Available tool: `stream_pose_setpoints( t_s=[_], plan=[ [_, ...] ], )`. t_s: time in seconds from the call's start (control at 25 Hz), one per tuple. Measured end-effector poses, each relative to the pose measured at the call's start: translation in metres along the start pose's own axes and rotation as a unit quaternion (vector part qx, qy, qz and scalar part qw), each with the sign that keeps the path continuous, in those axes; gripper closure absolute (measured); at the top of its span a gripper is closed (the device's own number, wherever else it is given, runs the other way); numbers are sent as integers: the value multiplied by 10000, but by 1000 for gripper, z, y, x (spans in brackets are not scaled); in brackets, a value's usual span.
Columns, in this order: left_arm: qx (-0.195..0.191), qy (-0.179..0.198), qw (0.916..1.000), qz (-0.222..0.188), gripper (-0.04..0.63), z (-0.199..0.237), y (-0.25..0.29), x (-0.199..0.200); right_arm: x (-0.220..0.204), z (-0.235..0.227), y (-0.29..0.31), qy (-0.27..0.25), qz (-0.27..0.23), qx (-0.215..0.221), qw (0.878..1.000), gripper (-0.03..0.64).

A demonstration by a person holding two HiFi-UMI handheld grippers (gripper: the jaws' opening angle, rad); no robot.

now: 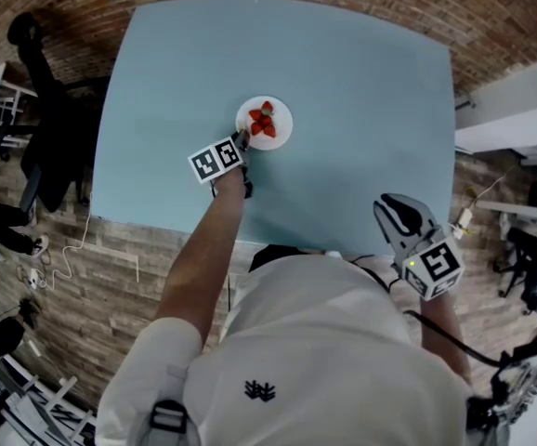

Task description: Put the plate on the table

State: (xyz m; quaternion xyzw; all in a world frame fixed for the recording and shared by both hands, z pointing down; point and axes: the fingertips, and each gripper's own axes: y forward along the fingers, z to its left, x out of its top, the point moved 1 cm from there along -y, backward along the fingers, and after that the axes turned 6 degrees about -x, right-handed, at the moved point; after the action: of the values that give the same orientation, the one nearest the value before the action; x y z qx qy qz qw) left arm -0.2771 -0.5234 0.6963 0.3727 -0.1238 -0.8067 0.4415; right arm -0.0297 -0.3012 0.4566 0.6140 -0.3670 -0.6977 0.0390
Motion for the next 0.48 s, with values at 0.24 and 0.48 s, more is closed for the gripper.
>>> stream_pose_setpoints(
  t_s=[0.24,0.48],
  plan=[
    [367,692,9969,60,515,5,-7,3,-10,-9,-12,30,-15,-88,10000,560],
    [507,1044,9931,-147,515,-6,-26,9,-18,-14,-22,-38,-106,35,9999,560]
  ],
)
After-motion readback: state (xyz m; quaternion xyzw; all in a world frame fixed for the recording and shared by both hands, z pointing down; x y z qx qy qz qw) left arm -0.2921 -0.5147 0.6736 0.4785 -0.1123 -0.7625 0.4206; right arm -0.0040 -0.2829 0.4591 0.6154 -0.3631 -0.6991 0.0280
